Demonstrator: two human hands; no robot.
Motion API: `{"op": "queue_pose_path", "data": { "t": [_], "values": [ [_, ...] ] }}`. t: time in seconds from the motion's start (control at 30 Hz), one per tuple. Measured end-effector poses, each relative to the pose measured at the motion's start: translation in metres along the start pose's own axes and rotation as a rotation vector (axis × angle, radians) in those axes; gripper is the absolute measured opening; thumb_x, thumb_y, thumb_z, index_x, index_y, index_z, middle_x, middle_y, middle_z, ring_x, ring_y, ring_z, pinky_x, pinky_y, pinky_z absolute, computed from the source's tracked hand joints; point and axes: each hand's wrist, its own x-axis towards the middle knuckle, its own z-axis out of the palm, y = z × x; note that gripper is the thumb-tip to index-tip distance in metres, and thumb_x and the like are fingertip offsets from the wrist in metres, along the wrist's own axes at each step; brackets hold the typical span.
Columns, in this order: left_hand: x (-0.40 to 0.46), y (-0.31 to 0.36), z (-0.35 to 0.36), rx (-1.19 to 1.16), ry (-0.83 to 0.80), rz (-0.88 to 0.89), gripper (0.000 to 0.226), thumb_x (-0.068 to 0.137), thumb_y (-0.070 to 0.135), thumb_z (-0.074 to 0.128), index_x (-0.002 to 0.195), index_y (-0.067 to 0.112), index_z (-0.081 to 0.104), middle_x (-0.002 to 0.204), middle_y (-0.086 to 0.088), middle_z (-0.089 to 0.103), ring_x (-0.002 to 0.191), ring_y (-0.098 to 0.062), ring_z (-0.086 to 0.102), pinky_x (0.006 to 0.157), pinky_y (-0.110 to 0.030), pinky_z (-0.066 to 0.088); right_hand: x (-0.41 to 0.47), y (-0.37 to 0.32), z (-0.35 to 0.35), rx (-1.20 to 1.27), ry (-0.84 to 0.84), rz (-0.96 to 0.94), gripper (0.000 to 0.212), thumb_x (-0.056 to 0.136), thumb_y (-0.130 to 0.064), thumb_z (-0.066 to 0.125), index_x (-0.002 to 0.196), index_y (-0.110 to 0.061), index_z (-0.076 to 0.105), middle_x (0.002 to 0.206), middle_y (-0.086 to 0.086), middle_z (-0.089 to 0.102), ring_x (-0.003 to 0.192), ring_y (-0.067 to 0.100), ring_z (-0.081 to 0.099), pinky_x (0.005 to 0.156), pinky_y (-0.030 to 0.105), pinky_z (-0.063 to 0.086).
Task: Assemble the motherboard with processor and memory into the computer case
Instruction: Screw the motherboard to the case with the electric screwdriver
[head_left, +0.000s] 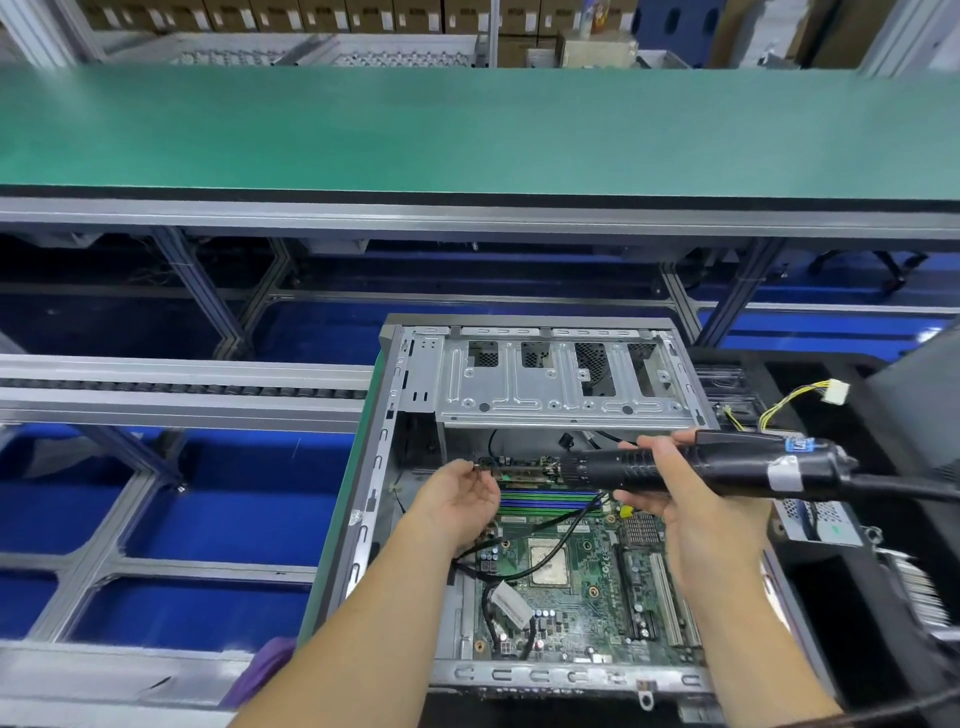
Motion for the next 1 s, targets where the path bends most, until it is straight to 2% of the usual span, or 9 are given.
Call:
{"op": "queue_pose_path", "data": {
  "t": [0.1, 0.17, 0.23, 0.33, 0.43, 0.6, 0.73, 0.83, 1.0],
  "values": [
    [0.002, 0.002, 0.002, -0.030, 0.007, -0.005, 0.011, 0.099, 0.008, 0.054, 0.093, -0.002, 0.056, 0.088, -0.013, 0.053, 0.073, -0.018, 0.051, 0.061, -0.026, 0.051, 0.003, 0.002, 0.006, -0.050, -0.033, -0.032, 0.024, 0.080, -0.008, 0.082, 0.083, -0.031, 0.075, 0.089, 0.003, 0.076, 0.089, 0.032, 0.076, 0.058, 0.043, 0.062],
    [0.004, 0.003, 0.003, -0.031, 0.016, -0.004, 0.013, 0.100, 0.009, 0.054, 0.097, -0.003, 0.056, 0.092, -0.014, 0.054, 0.075, -0.019, 0.053, 0.050, -0.026, 0.055, 0.005, 0.004, 0.009, -0.081, -0.053, -0.053, 0.032, 0.083, -0.003, 0.080, 0.086, -0.035, 0.075, 0.090, 0.001, 0.076, 0.091, 0.031, 0.075, 0.060, 0.044, 0.062],
    [0.005, 0.003, 0.006, -0.027, 0.019, 0.001, 0.014, 0.101, 0.009, 0.052, 0.099, -0.005, 0.056, 0.096, -0.016, 0.055, 0.076, -0.020, 0.054, 0.044, -0.025, 0.055, 0.005, 0.000, 0.012, -0.062, -0.094, -0.061, 0.029, 0.079, -0.015, 0.084, 0.099, -0.033, 0.071, 0.094, 0.003, 0.075, 0.095, 0.032, 0.073, 0.062, 0.043, 0.062],
    [0.004, 0.002, 0.008, -0.008, 0.029, 0.012, 0.014, 0.101, 0.007, 0.051, 0.098, -0.006, 0.056, 0.096, -0.017, 0.056, 0.075, -0.022, 0.056, 0.043, -0.026, 0.055, 0.006, -0.005, 0.008, 0.007, -0.233, -0.025, 0.058, 0.073, -0.038, 0.090, 0.120, -0.027, 0.058, 0.106, 0.014, 0.069, 0.104, 0.034, 0.068, 0.069, 0.048, 0.062],
    [0.003, 0.002, 0.009, 0.015, 0.044, 0.009, 0.015, 0.102, 0.007, 0.050, 0.099, -0.007, 0.056, 0.095, -0.018, 0.057, 0.075, -0.022, 0.057, 0.046, -0.027, 0.056, 0.007, -0.008, 0.004, 0.024, -0.348, -0.030, 0.048, 0.087, -0.012, 0.072, 0.128, -0.029, 0.053, 0.112, 0.020, 0.065, 0.107, 0.040, 0.065, 0.073, 0.055, 0.060],
    [0.003, 0.002, 0.014, 0.024, 0.053, -0.021, 0.015, 0.101, 0.005, 0.050, 0.098, -0.008, 0.057, 0.091, -0.019, 0.058, 0.073, -0.022, 0.058, 0.041, -0.027, 0.056, 0.011, -0.021, 0.011, -0.140, -0.302, -0.152, 0.055, 0.081, -0.008, 0.072, 0.127, -0.037, 0.063, 0.106, 0.008, 0.074, 0.079, 0.017, 0.070, 0.062, 0.028, 0.059],
    [0.004, 0.005, 0.015, 0.056, 0.078, -0.051, 0.016, 0.101, 0.006, 0.052, 0.100, -0.008, 0.059, 0.088, -0.018, 0.060, 0.072, -0.023, 0.060, 0.039, -0.026, 0.053, 0.011, -0.021, 0.021, -0.117, -0.418, -0.157, 0.054, 0.079, -0.003, 0.081, 0.116, -0.039, 0.068, 0.112, 0.013, 0.073, 0.106, 0.030, 0.072, 0.061, 0.034, 0.061],
    [0.004, 0.005, 0.016, 0.053, 0.093, -0.057, 0.016, 0.100, 0.006, 0.053, 0.097, -0.009, 0.059, 0.084, -0.018, 0.062, 0.070, -0.024, 0.060, 0.037, -0.025, 0.052, 0.010, -0.024, 0.030, -0.144, -0.447, -0.191, 0.052, 0.078, -0.005, 0.075, 0.117, -0.038, 0.066, 0.101, 0.011, 0.074, 0.093, 0.029, 0.073, 0.060, 0.035, 0.061],
    [0.004, 0.005, 0.017, 0.049, 0.095, -0.069, 0.019, 0.101, 0.007, 0.053, 0.096, -0.010, 0.060, 0.083, -0.019, 0.063, 0.068, -0.023, 0.060, 0.037, -0.026, 0.052, 0.011, -0.027, 0.036, -0.138, -0.443, -0.204, 0.042, 0.077, -0.005, 0.078, 0.111, -0.028, 0.066, 0.093, 0.011, 0.074, 0.090, 0.033, 0.071, 0.059, 0.038, 0.061]
  ]
}}
